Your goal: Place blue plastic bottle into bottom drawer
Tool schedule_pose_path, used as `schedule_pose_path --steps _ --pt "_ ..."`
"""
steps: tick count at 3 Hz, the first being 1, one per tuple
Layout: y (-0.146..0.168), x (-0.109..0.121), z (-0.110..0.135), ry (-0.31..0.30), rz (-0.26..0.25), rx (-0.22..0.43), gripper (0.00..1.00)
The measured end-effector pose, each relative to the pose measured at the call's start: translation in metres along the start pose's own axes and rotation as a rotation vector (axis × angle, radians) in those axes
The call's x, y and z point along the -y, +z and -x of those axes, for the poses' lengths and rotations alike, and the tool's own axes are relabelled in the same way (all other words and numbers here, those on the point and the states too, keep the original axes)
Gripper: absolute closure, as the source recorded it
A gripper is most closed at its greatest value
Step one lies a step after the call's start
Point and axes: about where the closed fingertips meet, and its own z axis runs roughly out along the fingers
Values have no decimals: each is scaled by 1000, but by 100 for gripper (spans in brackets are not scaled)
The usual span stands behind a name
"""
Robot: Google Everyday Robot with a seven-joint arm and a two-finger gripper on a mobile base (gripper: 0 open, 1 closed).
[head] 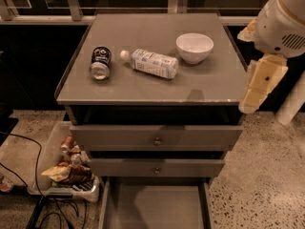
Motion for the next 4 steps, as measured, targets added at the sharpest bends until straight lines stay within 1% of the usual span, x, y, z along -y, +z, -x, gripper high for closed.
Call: schedule_pose_path --steps 1,2,3,4 --pt "18 27 25 4 10 34 0" --pt "33 54 48 17 20 86 0" --pt "32 55 49 15 13 88 0" --pt "31 56 50 11 11 111 0"
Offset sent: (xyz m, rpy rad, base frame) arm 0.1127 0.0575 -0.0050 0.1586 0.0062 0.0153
